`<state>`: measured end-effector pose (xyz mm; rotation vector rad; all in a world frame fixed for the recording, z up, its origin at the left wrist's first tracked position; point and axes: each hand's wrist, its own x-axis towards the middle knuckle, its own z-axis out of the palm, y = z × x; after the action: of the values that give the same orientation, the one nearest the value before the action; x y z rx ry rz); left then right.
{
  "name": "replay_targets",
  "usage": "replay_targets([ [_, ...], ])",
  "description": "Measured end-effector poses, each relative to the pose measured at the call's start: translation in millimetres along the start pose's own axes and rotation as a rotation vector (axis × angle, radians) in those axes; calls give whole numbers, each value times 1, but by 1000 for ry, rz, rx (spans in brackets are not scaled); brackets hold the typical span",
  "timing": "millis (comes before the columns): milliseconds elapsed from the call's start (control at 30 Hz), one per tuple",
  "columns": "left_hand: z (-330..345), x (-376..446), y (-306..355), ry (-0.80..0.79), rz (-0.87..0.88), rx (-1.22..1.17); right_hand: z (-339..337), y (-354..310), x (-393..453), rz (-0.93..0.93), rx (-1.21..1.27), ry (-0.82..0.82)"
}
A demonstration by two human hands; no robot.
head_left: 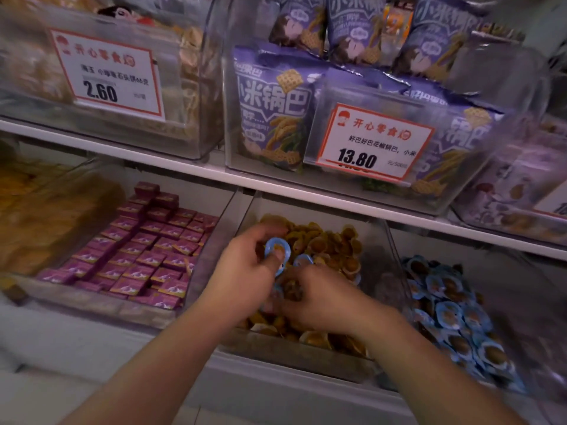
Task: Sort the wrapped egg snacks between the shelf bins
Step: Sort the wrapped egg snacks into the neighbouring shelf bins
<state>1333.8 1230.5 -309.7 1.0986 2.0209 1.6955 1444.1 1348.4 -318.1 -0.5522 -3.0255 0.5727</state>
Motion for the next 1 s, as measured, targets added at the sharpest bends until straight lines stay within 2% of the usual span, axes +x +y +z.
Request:
replay_targets([
  [67, -4, -1, 0, -9, 22, -8, 7, 0, 0, -33, -154, 18],
  [133, -6, -2, -1, -19, 38, -4, 10, 3, -1, -45, -137, 85],
  [200, -5, -2, -1, -21, 40, -10, 9, 5, -2, -17, 56, 116],
  [267, -3, -1, -1, -20, 32, -18, 2, 9, 0, 105, 369, 207],
  [300, -2, -2, -2, -16, 32, -5, -5, 14, 3, 177, 431, 274],
  [367, -1, -3, -4, -15, 48, 84, -21, 28, 13, 285, 272, 330],
  [433, 2, -6, -7, -51, 88, 235, -36, 42, 27, 354, 37, 265],
  [533, 5, -9, -8, -105, 142, 417, -34, 52, 53, 408, -106, 80],
  [633, 4, -8, -8, -92, 154, 389, -14, 56, 72, 349, -159, -143],
  [700, 2, -7, -9, -91, 145, 355, -4, 56, 78, 331, -132, -217],
  [900, 1, -2, -10, -89, 129, 330, 7, 61, 66, 196, -141, -86],
  [1000, 0, -2, -12, -72, 114, 283, 3, 54, 59, 216, -107, -55],
])
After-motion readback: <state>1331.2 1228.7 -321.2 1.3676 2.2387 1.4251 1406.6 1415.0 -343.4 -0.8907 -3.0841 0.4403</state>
